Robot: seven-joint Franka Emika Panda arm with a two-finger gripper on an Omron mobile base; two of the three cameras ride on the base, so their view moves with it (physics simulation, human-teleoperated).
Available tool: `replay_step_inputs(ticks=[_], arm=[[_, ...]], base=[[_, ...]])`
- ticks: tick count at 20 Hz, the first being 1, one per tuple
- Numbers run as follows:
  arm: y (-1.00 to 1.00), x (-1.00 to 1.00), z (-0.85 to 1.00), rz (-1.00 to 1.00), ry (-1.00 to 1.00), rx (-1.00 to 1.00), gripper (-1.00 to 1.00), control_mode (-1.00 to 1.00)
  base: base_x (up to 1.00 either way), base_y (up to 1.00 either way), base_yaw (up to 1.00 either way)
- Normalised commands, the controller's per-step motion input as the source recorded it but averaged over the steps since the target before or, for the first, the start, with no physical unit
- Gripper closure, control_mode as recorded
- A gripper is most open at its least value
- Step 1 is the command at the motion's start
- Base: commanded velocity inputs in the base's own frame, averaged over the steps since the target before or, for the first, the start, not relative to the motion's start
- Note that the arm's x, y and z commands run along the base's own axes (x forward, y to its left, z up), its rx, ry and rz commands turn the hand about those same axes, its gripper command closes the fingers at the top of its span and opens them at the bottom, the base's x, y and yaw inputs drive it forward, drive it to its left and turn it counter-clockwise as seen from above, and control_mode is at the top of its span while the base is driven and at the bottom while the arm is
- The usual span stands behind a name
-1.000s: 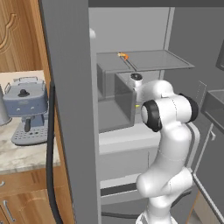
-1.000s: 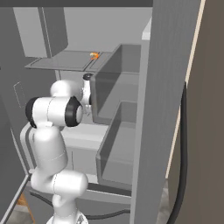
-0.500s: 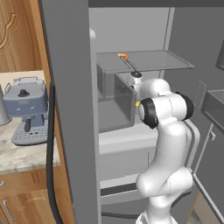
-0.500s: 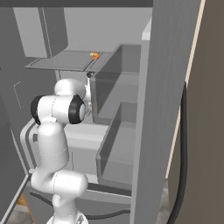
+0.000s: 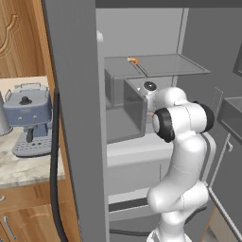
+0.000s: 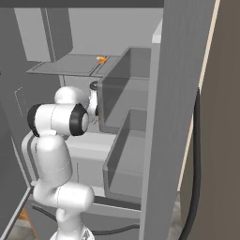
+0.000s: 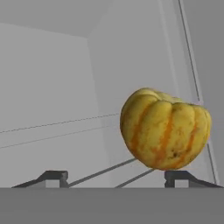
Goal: Transport the fish and lemon wedge to the fridge. Place the fish on the rack containing meat and place the lemon wedge on the rack containing the vegetable, ensuring meats and vegetables are on different racks.
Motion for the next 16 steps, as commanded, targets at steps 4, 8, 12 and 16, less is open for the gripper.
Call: replay_step_inputs(ticks=[4, 8, 12, 16], arm=[[0.16, -0.42, -0.09, 0.0, -0.23, 0.0, -1.0, -1.0], [0.48, -0.38, -0.09, 0.0, -0.24, 0.0, -1.0, -1.0], [0.35, -0.36, 0.1, 0.0, -0.24, 0.0, -1.0, -1.0], [0.04, -0.69, 0.41, 0.0, -0.15, 0.0, -1.0, -1.0]], base=[[0.0, 0.0, 0.0], [0.0, 0.0, 0.0], [0.0, 0.0, 0.0], [0.0, 0.0, 0.0]])
